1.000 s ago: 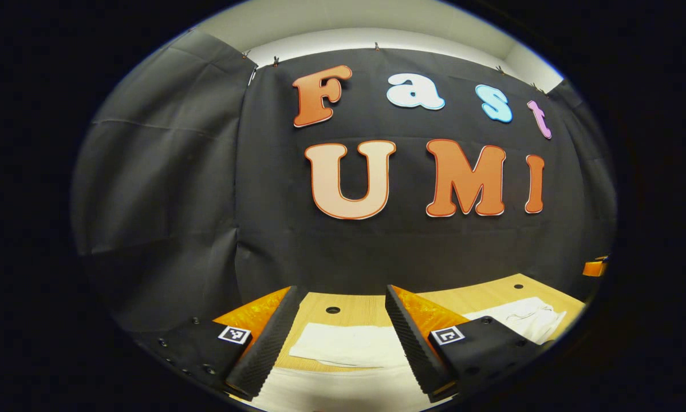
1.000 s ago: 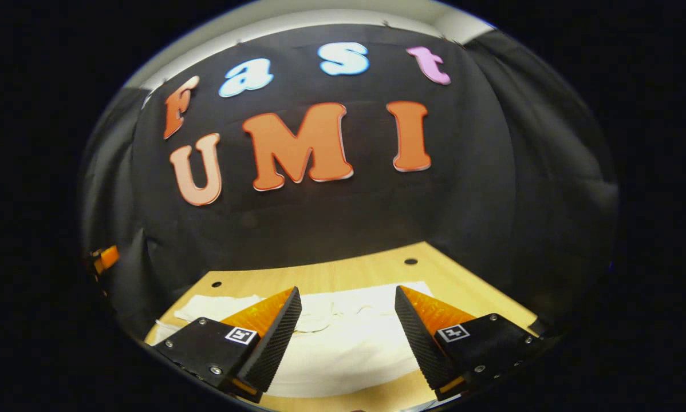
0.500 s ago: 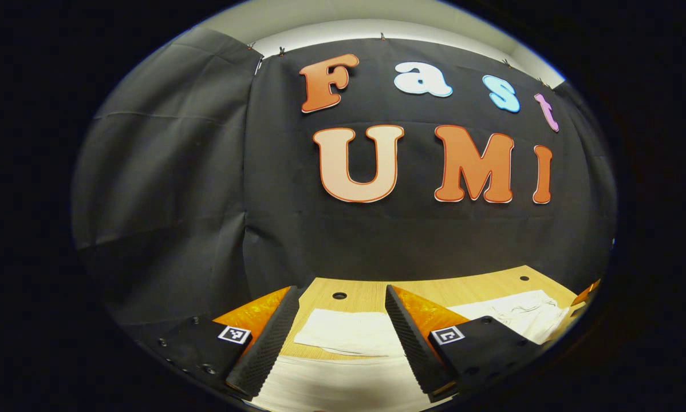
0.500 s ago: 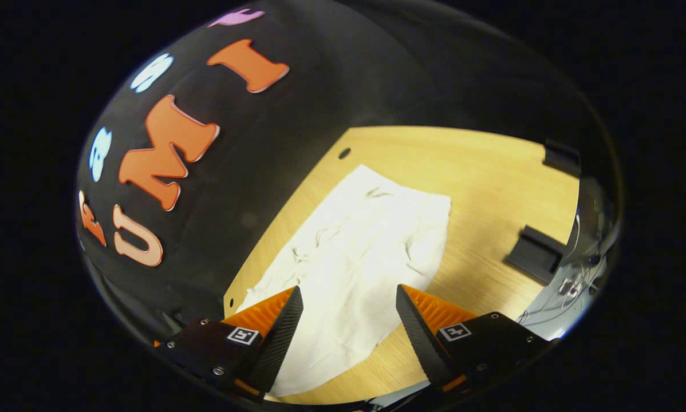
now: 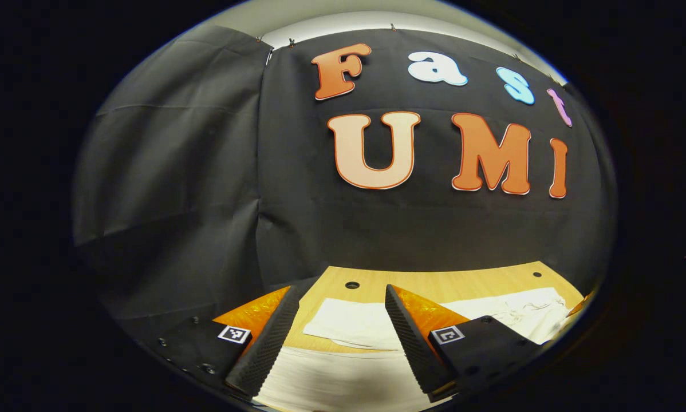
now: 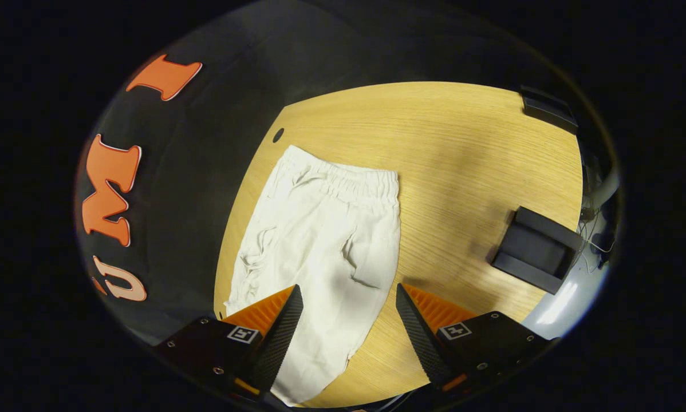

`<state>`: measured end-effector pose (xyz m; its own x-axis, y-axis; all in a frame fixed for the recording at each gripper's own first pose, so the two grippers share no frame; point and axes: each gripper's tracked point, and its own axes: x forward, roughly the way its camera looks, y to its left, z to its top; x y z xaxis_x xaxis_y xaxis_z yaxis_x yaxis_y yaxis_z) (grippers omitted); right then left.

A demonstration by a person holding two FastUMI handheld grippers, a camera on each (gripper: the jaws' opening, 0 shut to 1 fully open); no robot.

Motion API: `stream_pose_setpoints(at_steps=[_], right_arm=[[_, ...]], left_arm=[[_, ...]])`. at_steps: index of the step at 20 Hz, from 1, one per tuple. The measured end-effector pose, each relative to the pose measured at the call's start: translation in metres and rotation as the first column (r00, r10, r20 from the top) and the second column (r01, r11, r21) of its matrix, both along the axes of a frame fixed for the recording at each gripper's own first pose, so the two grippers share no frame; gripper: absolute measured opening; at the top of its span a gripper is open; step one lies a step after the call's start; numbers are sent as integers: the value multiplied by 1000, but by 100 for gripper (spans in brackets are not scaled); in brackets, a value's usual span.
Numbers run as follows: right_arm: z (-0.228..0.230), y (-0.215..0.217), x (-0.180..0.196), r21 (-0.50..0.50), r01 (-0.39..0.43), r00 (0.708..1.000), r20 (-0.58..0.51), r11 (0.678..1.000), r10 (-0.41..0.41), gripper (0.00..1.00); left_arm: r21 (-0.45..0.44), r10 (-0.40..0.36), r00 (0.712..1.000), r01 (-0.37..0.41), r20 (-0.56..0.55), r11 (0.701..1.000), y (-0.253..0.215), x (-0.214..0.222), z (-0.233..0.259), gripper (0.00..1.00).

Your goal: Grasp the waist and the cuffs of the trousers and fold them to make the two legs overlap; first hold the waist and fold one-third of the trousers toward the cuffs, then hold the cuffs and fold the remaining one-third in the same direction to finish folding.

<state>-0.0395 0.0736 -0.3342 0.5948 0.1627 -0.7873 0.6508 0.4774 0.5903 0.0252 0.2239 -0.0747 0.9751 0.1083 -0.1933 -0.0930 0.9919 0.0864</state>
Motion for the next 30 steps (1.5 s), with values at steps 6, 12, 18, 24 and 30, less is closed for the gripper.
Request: stream_pose_setpoints(at_steps=[6, 12, 18, 24, 30], right_arm=[[-16, 1, 8, 33, -2, 996, -89, 999, 5, 99], [-23, 11, 30, 105, -22, 996, -79, 994, 30, 95], [-39, 20, 43, 155, -12, 995, -96, 988, 27, 34], [-39, 19, 35, 62, -122, 987, -101, 991, 128, 1], [-38, 19, 31, 71, -124, 983, -125, 990, 133, 1]], left_arm=[[-1, 59, 998, -59, -14, 998, 8, 1, -5, 99], [-24, 85, 996, -86, -37, 996, 10, -1, -14, 99], [-48, 109, 991, -112, -72, 992, 13, -3, -21, 99], [-134, 139, 974, -164, -179, 977, 26, -30, -58, 99], [-370, 149, 913, -298, -381, 880, 43, -78, -127, 99]])
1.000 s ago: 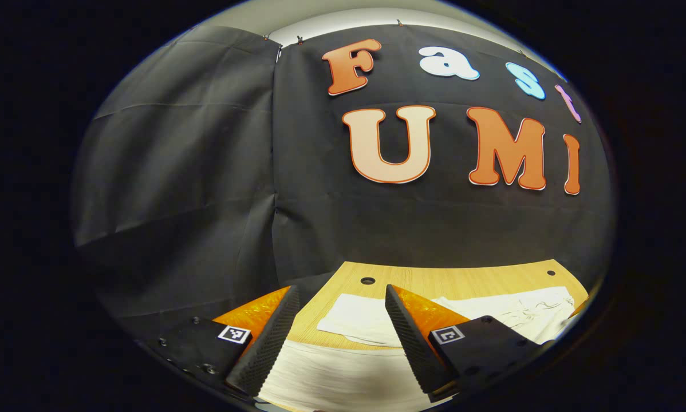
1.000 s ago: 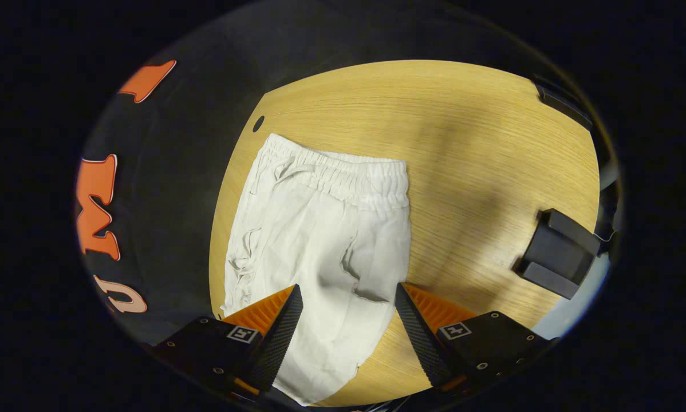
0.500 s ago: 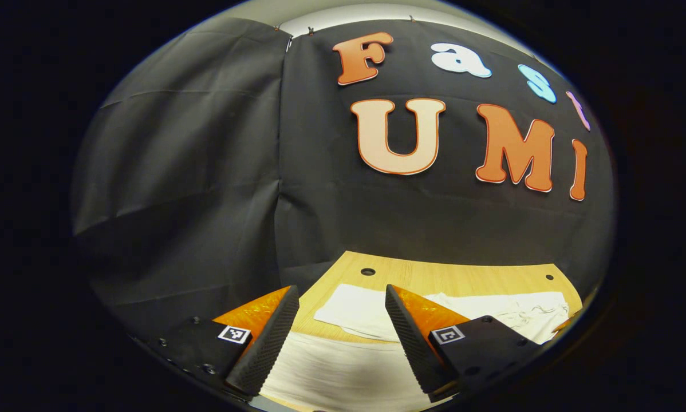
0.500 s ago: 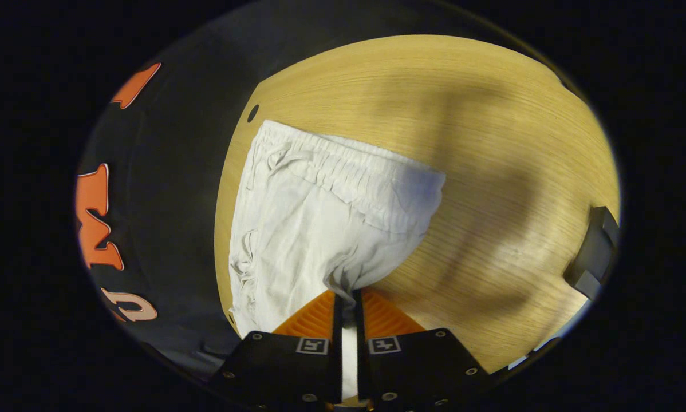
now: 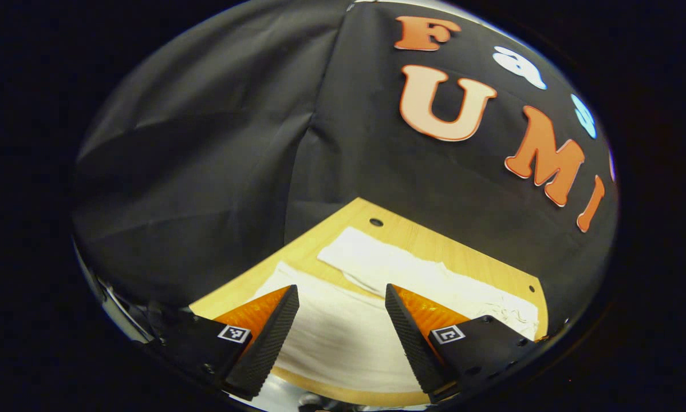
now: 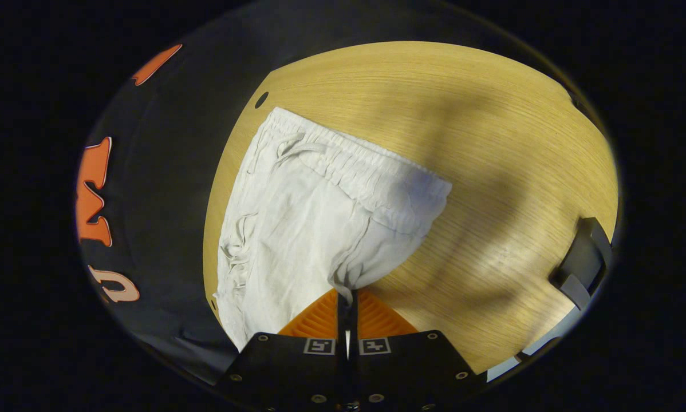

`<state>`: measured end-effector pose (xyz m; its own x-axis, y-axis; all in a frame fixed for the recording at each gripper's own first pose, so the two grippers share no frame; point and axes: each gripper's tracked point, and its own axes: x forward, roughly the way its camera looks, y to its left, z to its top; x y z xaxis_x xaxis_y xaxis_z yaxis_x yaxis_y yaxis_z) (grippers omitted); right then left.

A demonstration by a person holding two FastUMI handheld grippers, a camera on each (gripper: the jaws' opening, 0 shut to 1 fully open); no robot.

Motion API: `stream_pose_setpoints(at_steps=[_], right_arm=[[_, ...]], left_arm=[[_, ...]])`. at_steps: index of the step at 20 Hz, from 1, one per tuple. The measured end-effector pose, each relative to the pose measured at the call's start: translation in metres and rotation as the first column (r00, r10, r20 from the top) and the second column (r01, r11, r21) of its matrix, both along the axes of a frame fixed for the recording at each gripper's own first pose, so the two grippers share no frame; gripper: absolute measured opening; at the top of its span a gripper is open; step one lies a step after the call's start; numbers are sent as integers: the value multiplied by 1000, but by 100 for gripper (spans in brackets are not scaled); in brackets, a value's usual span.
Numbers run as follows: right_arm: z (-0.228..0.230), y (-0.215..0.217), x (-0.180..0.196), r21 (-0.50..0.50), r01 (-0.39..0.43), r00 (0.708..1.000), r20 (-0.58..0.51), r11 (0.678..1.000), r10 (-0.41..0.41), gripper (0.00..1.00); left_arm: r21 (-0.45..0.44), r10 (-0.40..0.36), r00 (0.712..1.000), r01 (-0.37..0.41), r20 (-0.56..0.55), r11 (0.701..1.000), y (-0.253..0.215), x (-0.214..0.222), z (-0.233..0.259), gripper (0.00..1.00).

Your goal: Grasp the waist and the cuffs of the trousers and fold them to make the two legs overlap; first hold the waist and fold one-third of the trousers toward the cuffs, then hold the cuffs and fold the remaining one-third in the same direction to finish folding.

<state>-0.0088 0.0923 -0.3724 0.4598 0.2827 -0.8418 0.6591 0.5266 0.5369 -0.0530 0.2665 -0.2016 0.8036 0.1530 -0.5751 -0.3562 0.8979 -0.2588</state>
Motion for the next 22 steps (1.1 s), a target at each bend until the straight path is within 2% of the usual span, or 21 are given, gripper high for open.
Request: stream_pose_setpoints(at_steps=[1, 2, 4, 6, 9, 11, 13, 14, 17, 22], right_arm=[[1, 0, -1, -5, -2, 1000, -3, 1000, 2, 1], [2, 0, -1, -1, 1, 1000, -4, 1000, -1, 1], [2, -1, -3, 4, 10, 1000, -11, 1000, -10, 1], [3, -2, -4, 4, 19, 1000, -16, 1000, -19, 1], [4, -2, -6, 1, 26, 999, -27, 1000, -26, 1], [4, -2, -6, 6, 33, 999, -38, 999, -33, 1], [3, -3, -7, 6, 38, 998, -48, 999, -38, 1], [3, -4, -6, 2, 40, 998, -48, 999, -40, 1], [4, -3, -8, 5, 55, 997, -57, 998, -55, 1], [4, -3, -7, 1, 65, 996, -57, 998, -65, 1]], left_arm=[[-70, 26, 999, -28, -30, 997, 2, -10, -13, 96], [-145, 52, 997, -60, -62, 988, 1, -17, -22, 99], [-274, 109, 986, -140, -128, 951, 4, -26, -44, 100], [-375, 162, 964, -233, -211, 897, 8, -39, -76, 99], [-501, 206, 929, -341, -306, 795, 2, -53, -112, 99], [-503, 221, 910, -382, -350, 775, 4, -62, -123, 100], [-508, 228, 901, -402, -370, 762, 4, -65, -127, 96], [-512, 233, 898, -409, -374, 756, 4, -64, -129, 100], [-515, 263, 884, -444, -387, 734, 11, -59, -137, 100], [-508, 247, 874, -451, -418, 734, 15, -60, -148, 99]])
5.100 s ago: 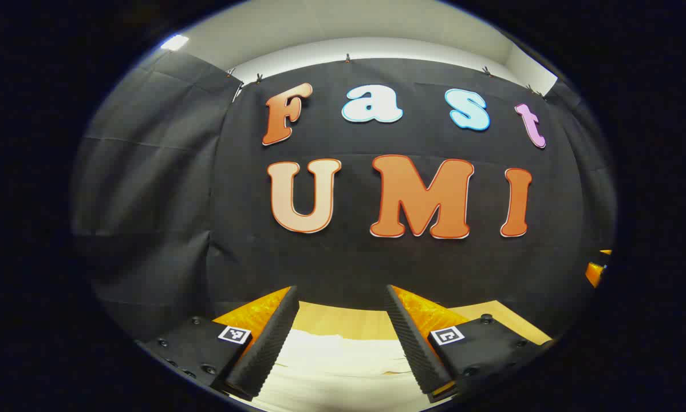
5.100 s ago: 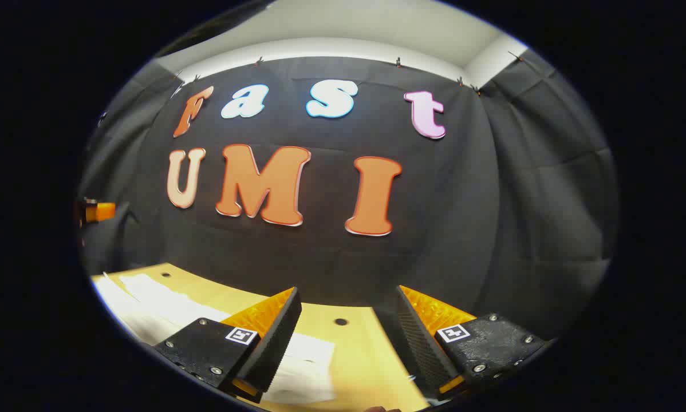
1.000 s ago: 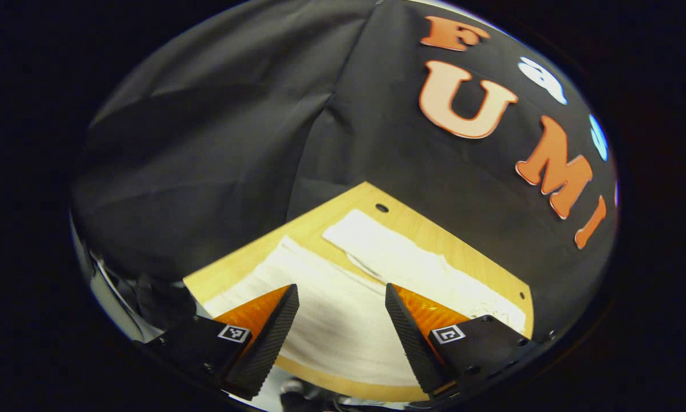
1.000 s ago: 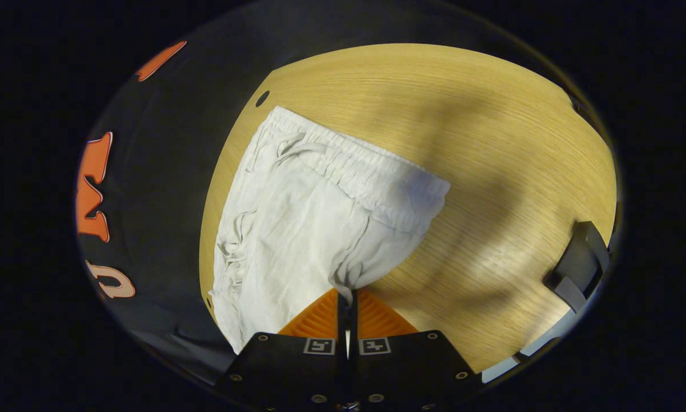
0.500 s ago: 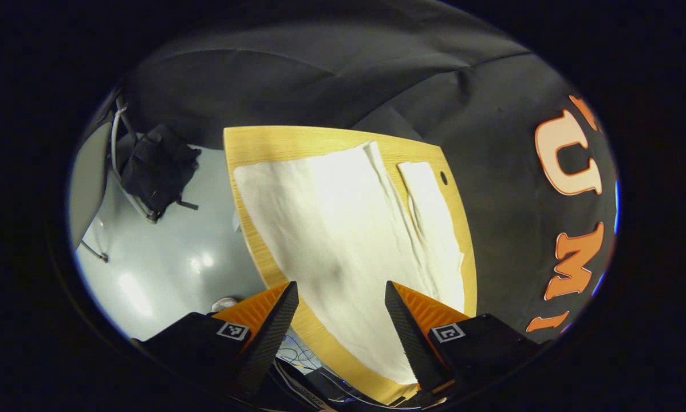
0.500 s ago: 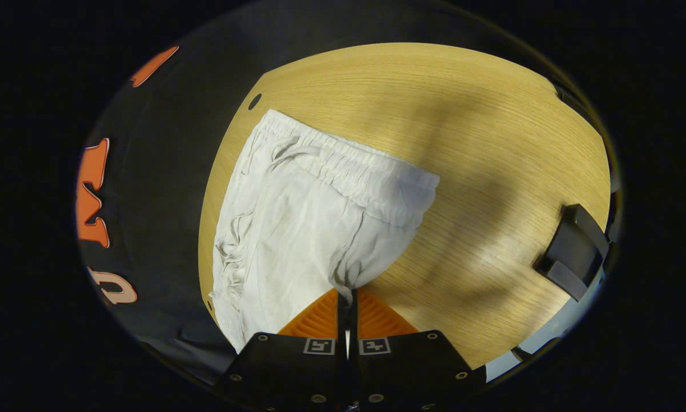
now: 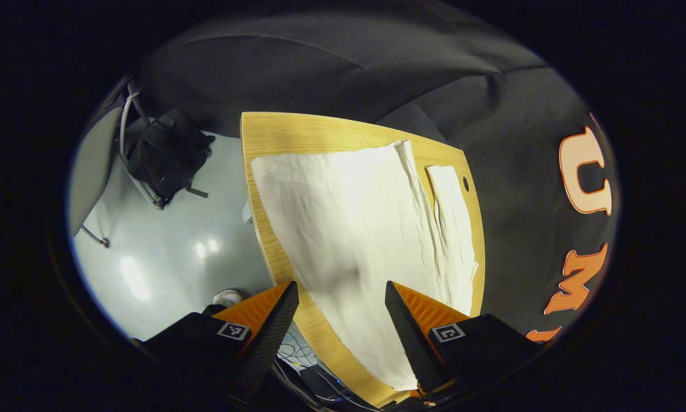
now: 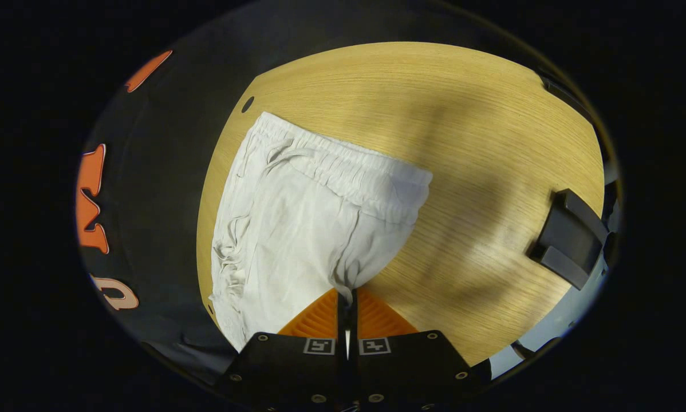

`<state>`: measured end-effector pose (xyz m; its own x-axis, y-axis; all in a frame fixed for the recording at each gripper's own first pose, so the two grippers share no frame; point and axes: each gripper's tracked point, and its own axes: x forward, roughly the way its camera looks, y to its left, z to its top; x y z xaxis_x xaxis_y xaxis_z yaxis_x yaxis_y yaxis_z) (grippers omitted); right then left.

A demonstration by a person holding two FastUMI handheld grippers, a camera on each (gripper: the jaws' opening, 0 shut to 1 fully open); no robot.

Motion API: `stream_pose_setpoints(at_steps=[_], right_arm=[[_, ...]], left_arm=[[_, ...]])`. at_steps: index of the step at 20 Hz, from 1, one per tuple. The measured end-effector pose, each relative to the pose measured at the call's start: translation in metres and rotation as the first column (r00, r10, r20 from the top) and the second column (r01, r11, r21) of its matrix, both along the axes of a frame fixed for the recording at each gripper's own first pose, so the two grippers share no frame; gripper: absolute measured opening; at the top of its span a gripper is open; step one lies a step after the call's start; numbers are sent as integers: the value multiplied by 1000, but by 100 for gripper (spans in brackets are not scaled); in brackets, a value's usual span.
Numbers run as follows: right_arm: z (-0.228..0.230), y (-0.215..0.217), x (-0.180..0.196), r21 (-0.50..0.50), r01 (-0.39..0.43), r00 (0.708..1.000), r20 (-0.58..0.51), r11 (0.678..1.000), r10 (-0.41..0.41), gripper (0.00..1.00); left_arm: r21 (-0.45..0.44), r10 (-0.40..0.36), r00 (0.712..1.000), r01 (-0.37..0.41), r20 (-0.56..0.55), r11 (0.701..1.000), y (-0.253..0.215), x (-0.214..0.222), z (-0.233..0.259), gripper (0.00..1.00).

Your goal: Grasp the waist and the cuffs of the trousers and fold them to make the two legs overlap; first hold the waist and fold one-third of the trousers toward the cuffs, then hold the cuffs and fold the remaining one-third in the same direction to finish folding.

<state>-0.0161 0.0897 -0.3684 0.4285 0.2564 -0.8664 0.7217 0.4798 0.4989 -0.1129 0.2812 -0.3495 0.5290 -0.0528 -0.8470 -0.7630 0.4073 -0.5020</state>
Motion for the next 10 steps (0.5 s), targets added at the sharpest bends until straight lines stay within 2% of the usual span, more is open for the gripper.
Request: stream_pose_setpoints(at_steps=[3, 4, 5, 6, 9, 10], right_arm=[[1, 1, -1, 21, 10, 1000, -7, 1000, -10, 1], [1, 1, 0, 24, 14, 1000, -8, 1000, -13, 5], [0, 1, -1, 26, 15, 1000, -6, 1000, -15, 5], [-1, 0, -1, 28, 20, 1000, -7, 999, -20, 1], [-1, 1, -2, 44, 30, 999, -13, 999, -29, 1], [-1, 1, -1, 46, 31, 999, -14, 998, -30, 5]], left_arm=[[-14, -8, 1000, 7, -5, 1000, -4, 3, 0, 99], [-20, -1, 1000, 1, 3, 1000, -4, 4, -3, 100], [-29, 2, 1000, -2, 6, 1000, -4, 6, -5, 96], [-35, 8, 1000, -7, 15, 999, -3, 11, -7, 96], [-32, 11, 1000, -11, 13, 999, 2, 25, -14, 99], [-27, 9, 1000, -9, 2, 1000, 0, 25, -18, 84]])
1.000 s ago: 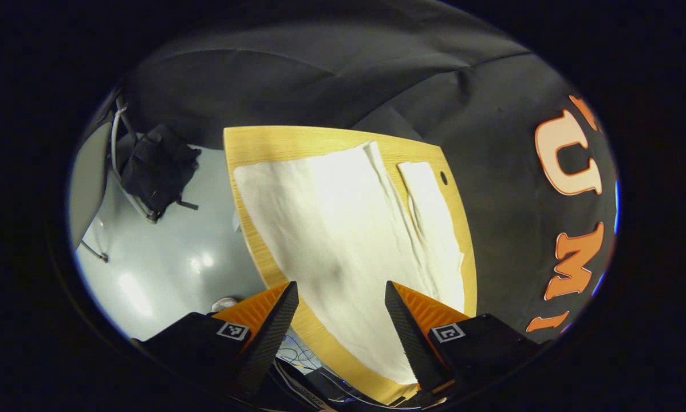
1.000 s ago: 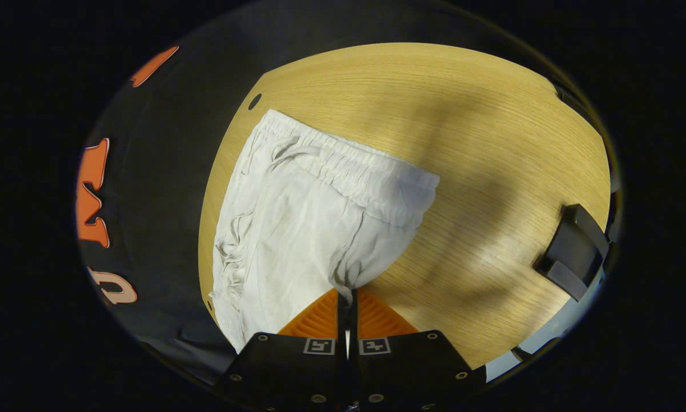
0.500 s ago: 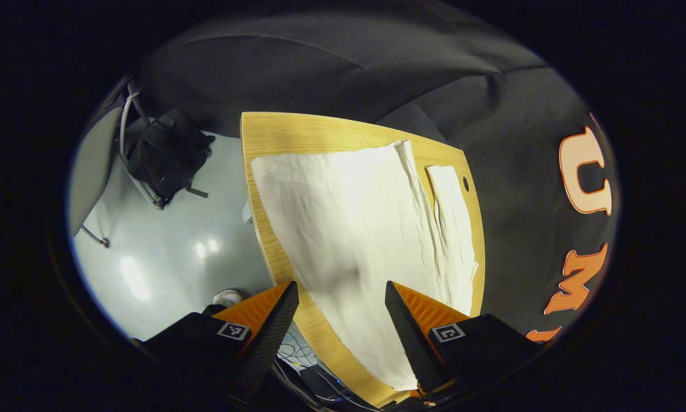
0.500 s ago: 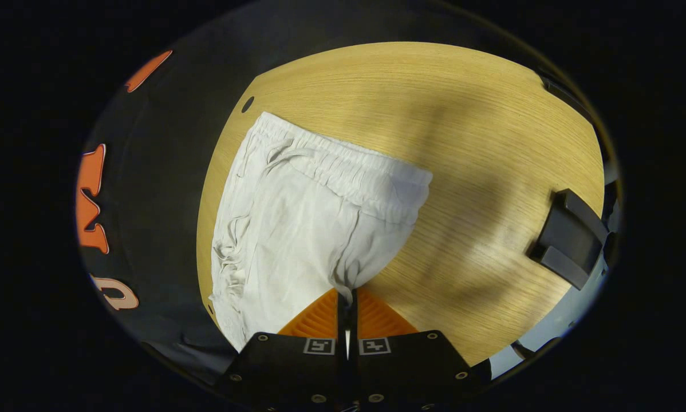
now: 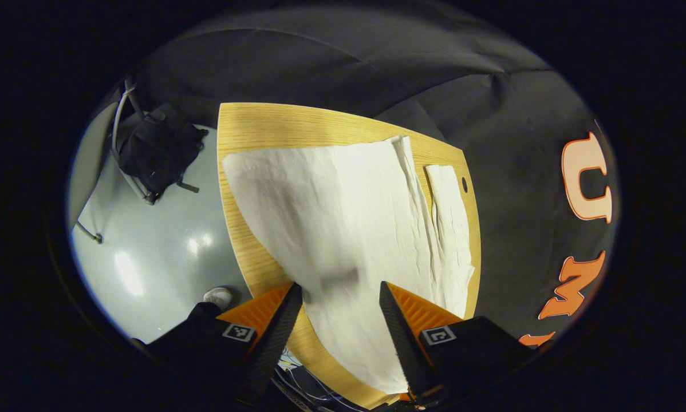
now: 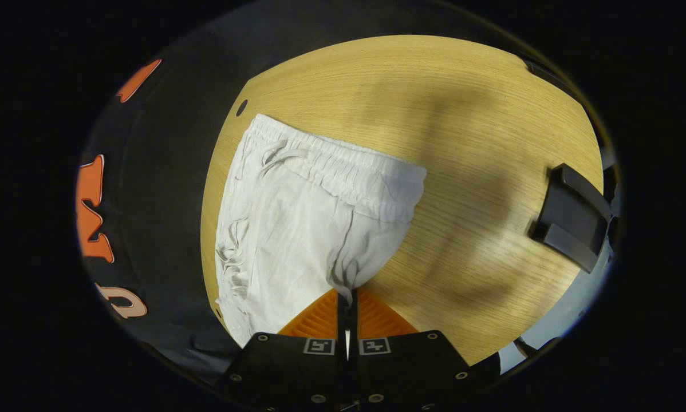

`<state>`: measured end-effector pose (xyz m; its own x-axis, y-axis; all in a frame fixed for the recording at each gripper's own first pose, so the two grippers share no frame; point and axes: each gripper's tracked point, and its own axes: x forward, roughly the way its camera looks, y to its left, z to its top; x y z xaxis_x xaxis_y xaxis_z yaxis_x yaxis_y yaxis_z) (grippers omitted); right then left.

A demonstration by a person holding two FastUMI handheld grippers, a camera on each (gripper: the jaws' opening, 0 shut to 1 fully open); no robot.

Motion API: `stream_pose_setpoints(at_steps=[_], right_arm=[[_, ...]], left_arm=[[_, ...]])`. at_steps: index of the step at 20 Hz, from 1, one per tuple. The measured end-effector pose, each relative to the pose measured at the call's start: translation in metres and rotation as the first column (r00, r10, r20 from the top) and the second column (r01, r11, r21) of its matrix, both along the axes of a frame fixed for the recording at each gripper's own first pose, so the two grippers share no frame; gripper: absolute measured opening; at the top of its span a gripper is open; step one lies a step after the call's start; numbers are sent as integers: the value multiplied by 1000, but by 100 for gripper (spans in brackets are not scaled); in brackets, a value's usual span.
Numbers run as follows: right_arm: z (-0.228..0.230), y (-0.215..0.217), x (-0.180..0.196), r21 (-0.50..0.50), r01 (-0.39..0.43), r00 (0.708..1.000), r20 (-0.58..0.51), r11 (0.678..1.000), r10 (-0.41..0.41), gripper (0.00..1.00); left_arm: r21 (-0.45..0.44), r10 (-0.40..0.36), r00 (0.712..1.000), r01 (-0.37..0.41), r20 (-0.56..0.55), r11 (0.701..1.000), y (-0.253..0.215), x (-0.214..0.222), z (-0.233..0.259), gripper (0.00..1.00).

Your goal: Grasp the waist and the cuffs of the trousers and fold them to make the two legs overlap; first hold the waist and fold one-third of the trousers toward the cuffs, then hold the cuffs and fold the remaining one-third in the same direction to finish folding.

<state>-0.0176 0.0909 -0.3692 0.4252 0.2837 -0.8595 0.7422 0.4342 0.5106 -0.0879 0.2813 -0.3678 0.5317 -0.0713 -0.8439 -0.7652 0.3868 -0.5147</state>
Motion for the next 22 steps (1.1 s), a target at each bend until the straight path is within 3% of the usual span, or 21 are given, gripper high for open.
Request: stream_pose_setpoints(at_steps=[3, 5, 6, 12, 15, 22], right_arm=[[1, 0, -1, 0, 3, 1000, 1, 1000, -3, 1], [1, -1, -1, 3, 7, 1000, 1, 1000, -8, 5], [2, 0, -1, 7, 8, 1000, 1, 1000, -8, 1], [21, -5, 0, 17, 34, 998, 48, 999, -35, 1], [39, -7, 4, 19, 1, 999, 53, 1000, -2, 1], [88, -12, 38, 26, 18, 990, 140, 1000, -21, 0]], left_arm=[[-12, -14, 1000, 14, -19, 1000, -2, 5, -10, 34], [-20, 9, 999, -9, -36, 1000, 2, 8, -16, 16], [-28, 15, 999, -16, -43, 999, 1, 10, -16, 5], [-4, -111, 993, 111, -40, 994, 1, 19, 6, 5], [-12, -152, 988, 152, 12, 988, -1, 42, 35, 5], [30, -251, 957, 249, 148, 968, -12, 115, 104, 5]])
